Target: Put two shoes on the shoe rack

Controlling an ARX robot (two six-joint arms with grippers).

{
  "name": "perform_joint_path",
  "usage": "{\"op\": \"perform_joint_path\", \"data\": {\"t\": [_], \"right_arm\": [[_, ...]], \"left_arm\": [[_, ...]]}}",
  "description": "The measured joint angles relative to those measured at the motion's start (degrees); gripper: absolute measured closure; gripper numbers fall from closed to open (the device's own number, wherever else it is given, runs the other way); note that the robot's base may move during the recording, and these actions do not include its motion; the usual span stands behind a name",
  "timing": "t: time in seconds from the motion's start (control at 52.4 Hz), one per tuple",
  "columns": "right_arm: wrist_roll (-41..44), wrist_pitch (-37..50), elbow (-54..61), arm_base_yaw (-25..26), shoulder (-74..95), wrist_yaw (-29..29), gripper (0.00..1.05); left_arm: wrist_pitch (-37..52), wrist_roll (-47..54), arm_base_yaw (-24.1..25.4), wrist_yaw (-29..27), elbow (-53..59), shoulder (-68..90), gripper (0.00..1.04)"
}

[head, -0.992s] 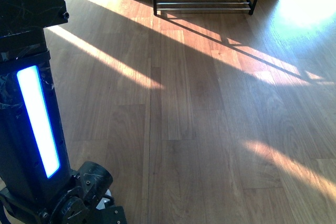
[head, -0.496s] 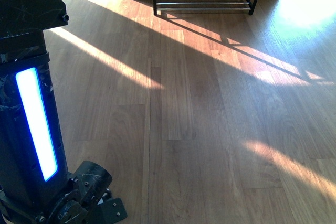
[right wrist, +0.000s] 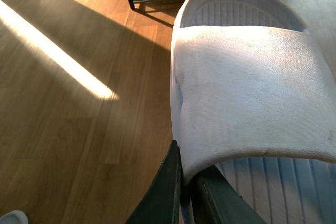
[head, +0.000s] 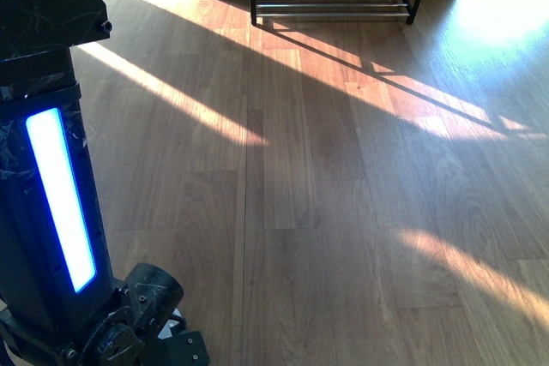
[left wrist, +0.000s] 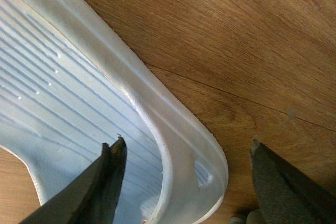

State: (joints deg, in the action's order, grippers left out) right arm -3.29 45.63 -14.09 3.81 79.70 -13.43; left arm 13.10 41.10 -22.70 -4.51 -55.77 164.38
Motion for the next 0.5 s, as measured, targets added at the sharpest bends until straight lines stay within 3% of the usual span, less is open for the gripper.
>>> {"op": "perform_joint_path", "data": {"t": [0.21, 0.458, 0.496], "right_arm": [[0.00, 0.00, 0.00, 0.00, 0.00, 0.00, 1.03], [0.00, 0.00, 0.00, 0.00, 0.00, 0.00, 1.03], [0.00, 0.00, 0.00, 0.00, 0.00, 0.00, 1.03]], "left_arm": [[0.00, -0.02, 0.00, 0.00, 0.00, 0.00, 0.61], [0.00, -0.15, 0.00, -0.04, 0.00, 0.00, 1.03], [0.00, -0.17, 0.00, 0.00, 0.00, 0.00, 1.03]]}}
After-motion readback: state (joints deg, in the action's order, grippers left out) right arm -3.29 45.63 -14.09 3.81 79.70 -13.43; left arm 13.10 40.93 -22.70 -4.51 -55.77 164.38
